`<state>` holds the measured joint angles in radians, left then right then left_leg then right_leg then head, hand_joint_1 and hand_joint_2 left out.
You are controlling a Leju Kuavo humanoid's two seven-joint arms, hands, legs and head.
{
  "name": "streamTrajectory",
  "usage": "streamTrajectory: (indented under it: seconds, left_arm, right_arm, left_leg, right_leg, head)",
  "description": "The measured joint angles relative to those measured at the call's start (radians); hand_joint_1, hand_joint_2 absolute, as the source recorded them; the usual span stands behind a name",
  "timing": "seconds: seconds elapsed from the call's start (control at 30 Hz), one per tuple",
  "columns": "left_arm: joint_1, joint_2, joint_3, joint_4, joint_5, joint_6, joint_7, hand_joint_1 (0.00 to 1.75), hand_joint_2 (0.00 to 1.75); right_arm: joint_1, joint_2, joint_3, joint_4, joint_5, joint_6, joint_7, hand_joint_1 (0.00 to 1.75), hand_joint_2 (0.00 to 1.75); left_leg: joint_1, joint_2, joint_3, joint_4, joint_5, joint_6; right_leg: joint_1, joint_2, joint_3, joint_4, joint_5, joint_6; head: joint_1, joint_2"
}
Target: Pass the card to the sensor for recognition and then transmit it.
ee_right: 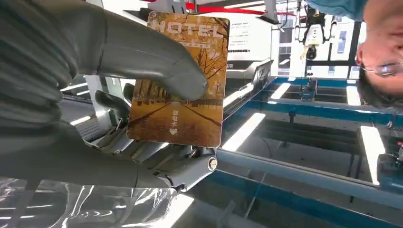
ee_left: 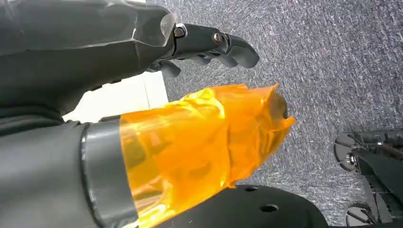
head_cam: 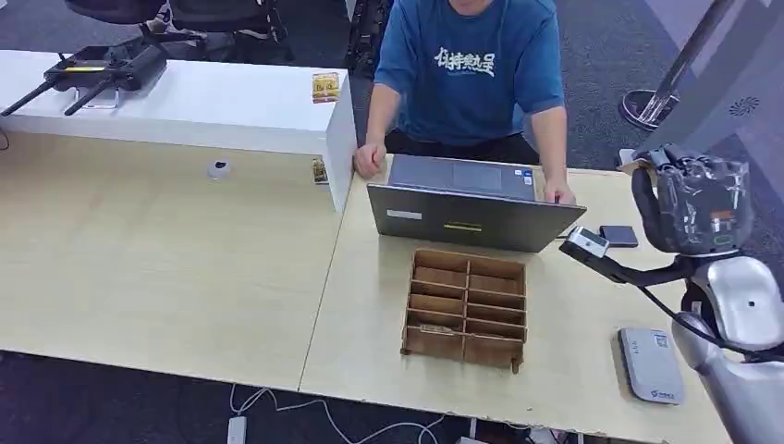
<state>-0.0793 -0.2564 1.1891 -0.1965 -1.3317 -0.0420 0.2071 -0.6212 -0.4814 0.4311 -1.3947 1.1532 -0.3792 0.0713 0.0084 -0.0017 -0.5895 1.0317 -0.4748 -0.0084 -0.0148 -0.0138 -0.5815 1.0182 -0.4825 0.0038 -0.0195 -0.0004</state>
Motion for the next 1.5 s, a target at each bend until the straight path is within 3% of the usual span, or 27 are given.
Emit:
streamTrajectory:
  seconds: [0.3, 0.43, 0.6, 0.77, 1.5]
  left_arm:
    - [0.0, 0.0, 0.0, 0.0, 0.0, 0.0, -0.001, 0.0, 0.0]
    - [0.0, 0.0, 0.0, 0.0, 0.0, -0.001, -0.004, 0.0, 0.0]
    - [0.0, -0.003, 0.0, 0.0, 0.004, 0.011, -0.011, 0.0, 0.0]
    - [0.0, -0.006, 0.0, 0.0, 0.009, 0.014, -0.013, 0.0, 0.0]
    - [0.0, -0.006, 0.0, 0.0, 0.015, 0.022, -0.012, 0.0, 0.0]
  right_arm:
    - [0.0, 0.0, 0.001, 0.004, 0.01, -0.004, 0.0, 1.69, 1.75]
    - [0.001, 0.001, 0.001, 0.006, -0.002, -0.006, 0.0, 1.75, 1.75]
    - [0.04, 0.067, -0.056, 0.002, -0.329, -0.025, -0.008, 1.75, 1.75]
    - [0.055, 0.11, -0.122, 0.003, -0.511, -0.024, -0.015, 1.75, 1.75]
    - [0.087, 0.129, -0.212, 0.056, -0.507, -0.051, -0.018, 1.75, 1.75]
  left_leg:
    - [0.0, 0.0, 0.0, 0.0, 0.0, 0.0]
    - [0.0, 0.0, 0.0, 0.0, 0.0, 0.0]
    - [0.0, 0.0, 0.0, 0.0, 0.0, 0.0]
    - [0.0, 0.0, 0.0, 0.0, 0.0, 0.0]
    - [0.0, 0.0, 0.0, 0.0, 0.0, 0.0]
  right_leg:
    - [0.0, 0.0, 0.0, 0.0, 0.0, 0.0]
    - [0.0, 0.0, 0.0, 0.0, 0.0, 0.0]
    - [0.0, 0.0, 0.0, 0.0, 0.0, 0.0]
    - [0.0, 0.0, 0.0, 0.0, 0.0, 0.0]
    - [0.0, 0.0, 0.0, 0.0, 0.0, 0.0]
  head:
    - [0.0, 0.0]
    - [0.0, 0.0]
    - [0.0, 0.0]
    - [0.0, 0.0]
    - [0.0, 0.0]
